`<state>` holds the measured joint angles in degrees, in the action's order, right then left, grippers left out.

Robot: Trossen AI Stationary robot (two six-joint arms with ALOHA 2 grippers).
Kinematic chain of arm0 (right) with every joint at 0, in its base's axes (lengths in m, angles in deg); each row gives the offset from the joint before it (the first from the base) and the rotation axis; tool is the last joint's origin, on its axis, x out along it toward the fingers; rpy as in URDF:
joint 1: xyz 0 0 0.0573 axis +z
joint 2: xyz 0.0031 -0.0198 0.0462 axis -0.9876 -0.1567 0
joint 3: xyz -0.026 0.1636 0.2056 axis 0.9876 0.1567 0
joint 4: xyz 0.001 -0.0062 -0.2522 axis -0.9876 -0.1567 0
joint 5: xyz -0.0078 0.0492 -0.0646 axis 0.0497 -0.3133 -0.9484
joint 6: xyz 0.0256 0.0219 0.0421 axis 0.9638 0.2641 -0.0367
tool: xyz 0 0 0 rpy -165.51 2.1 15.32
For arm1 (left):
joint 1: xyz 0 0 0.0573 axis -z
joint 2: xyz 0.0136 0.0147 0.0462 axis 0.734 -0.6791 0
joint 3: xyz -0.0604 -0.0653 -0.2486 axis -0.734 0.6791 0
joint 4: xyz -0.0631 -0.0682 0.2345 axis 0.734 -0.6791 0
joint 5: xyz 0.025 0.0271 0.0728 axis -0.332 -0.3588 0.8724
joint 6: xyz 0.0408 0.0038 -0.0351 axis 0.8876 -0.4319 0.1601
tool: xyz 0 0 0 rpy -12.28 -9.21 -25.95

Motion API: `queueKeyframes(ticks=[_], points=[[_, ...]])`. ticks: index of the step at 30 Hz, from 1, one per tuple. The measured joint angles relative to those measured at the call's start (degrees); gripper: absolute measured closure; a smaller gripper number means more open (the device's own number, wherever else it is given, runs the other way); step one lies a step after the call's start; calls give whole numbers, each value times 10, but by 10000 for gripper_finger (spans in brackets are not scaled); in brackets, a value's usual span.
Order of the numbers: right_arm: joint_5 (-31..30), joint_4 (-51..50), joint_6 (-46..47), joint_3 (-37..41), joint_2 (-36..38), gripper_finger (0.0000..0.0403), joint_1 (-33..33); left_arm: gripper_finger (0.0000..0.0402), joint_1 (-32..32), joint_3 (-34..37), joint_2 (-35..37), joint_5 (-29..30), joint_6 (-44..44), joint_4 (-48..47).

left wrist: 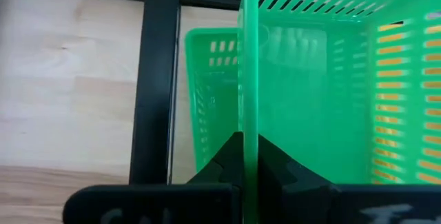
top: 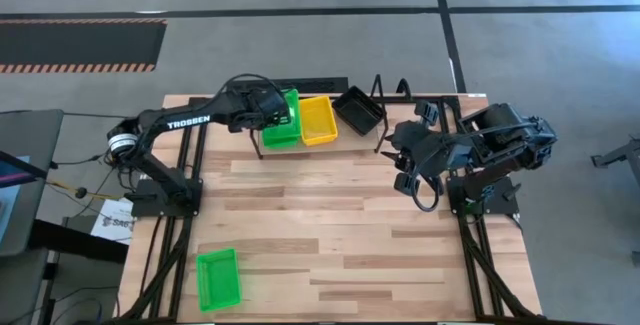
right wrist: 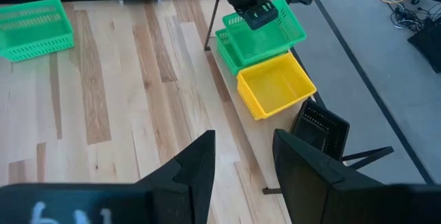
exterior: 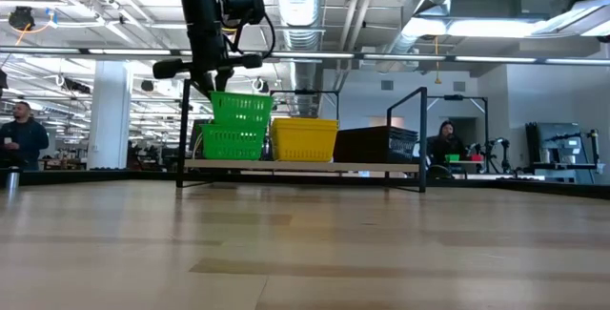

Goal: Stack baskets on shelf by color
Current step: Stack the right green bin on top of the green bin on the shelf

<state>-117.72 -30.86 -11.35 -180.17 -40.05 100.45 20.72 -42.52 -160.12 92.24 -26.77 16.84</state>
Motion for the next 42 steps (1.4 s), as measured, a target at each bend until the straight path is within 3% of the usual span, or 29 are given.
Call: queueKeyframes(ticks=[12, 18, 24, 35, 42], points=[[1, 0, -6, 0, 0, 237, 0, 401, 36, 2, -3, 58, -16, -2], [1, 0, -6, 0, 0, 237, 1, 402, 51, 4, -24, 46, -49, -15], [2, 0, -11, 0, 0, 237, 0, 402, 67, 5, -49, 72, -52, -17], [16, 0, -17, 0, 0, 237, 0, 400, 59, -35, -42, 49, 39, -9], [16, 0, -21, 0, 0, 237, 0, 366, 47, -37, -41, 12, 72, -13]])
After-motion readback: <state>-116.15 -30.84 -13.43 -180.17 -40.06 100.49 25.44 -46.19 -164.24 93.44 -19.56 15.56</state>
